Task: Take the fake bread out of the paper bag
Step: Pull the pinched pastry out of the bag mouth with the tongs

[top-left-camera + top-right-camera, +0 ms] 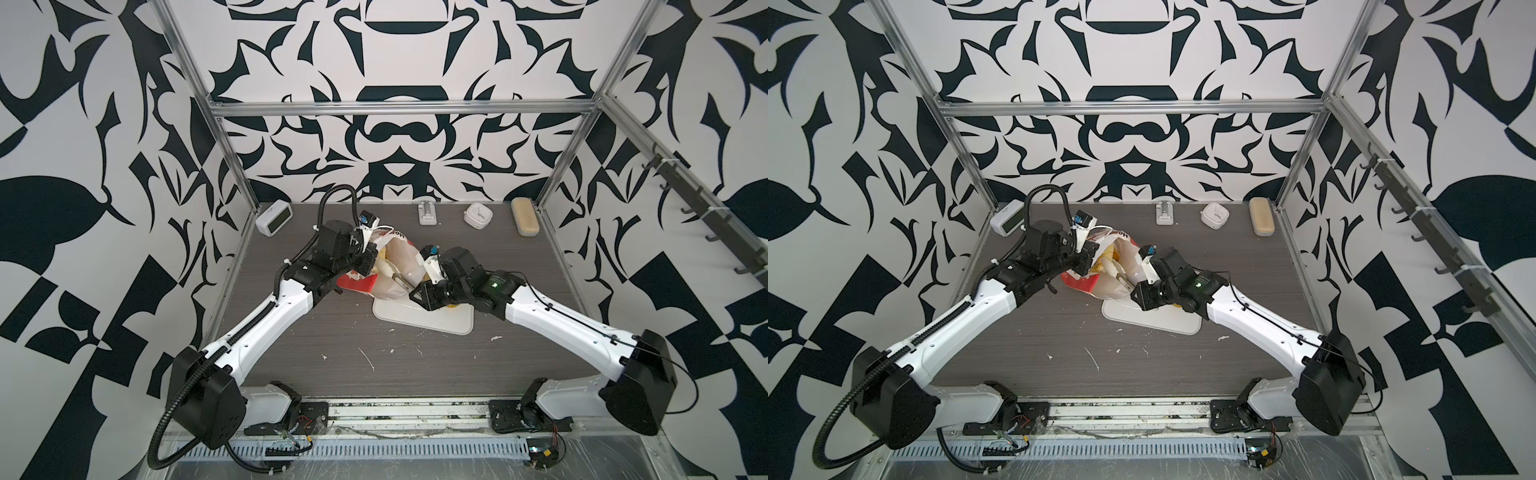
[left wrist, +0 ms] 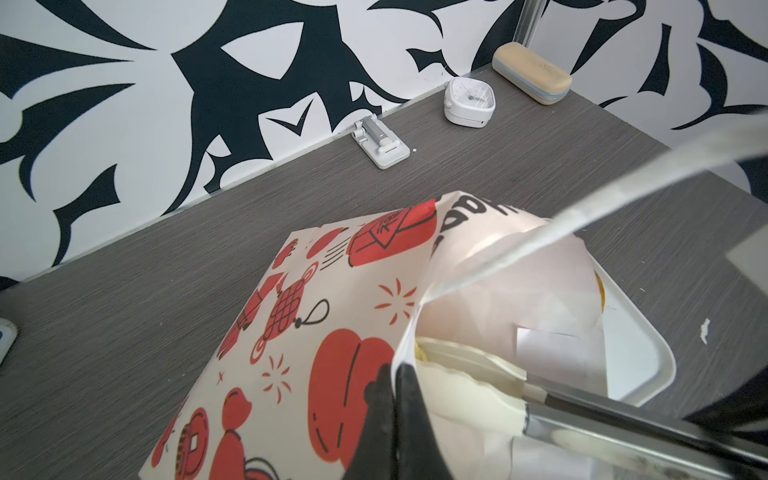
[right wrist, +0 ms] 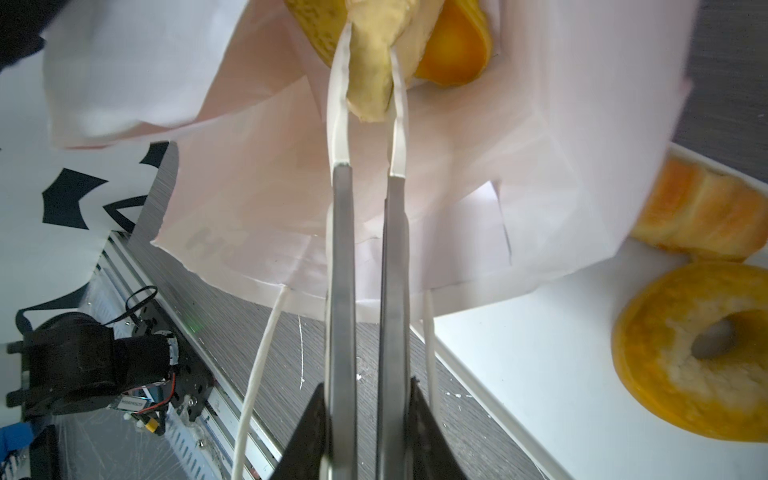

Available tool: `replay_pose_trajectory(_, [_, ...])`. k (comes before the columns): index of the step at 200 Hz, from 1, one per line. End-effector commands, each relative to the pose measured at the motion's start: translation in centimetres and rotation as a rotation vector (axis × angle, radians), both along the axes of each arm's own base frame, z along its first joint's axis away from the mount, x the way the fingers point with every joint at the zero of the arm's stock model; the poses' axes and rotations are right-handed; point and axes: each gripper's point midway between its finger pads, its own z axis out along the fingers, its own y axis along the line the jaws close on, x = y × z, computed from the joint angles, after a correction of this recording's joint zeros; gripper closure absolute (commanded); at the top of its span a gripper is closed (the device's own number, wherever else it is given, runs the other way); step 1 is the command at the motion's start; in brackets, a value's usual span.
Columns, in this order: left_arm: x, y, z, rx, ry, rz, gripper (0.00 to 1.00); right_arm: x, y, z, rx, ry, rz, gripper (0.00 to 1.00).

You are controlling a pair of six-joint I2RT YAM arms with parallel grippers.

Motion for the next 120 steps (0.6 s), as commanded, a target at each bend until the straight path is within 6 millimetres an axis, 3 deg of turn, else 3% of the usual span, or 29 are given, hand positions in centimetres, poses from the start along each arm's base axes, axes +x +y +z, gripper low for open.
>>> replay_pose_trajectory(1, [-0.2, 0.2, -1.2, 0.004, 0.036, 0.005, 1.00, 0.5, 1.6, 2.9, 0.139, -0.021, 0.014, 0.92])
replay_pose_trajectory(63, [-0.9, -0.3, 0.7, 0.010, 0.020, -0.025, 1.00, 1.5, 3.5, 2.4, 0.207, 0.056, 0.024, 0.92])
replay_pose_trajectory(120, [0.4, 1.5, 0.9, 0.124, -0.043, 0.044, 1.00, 4.6, 6.3, 3.0, 0.202, 0.015, 0.067, 0.92])
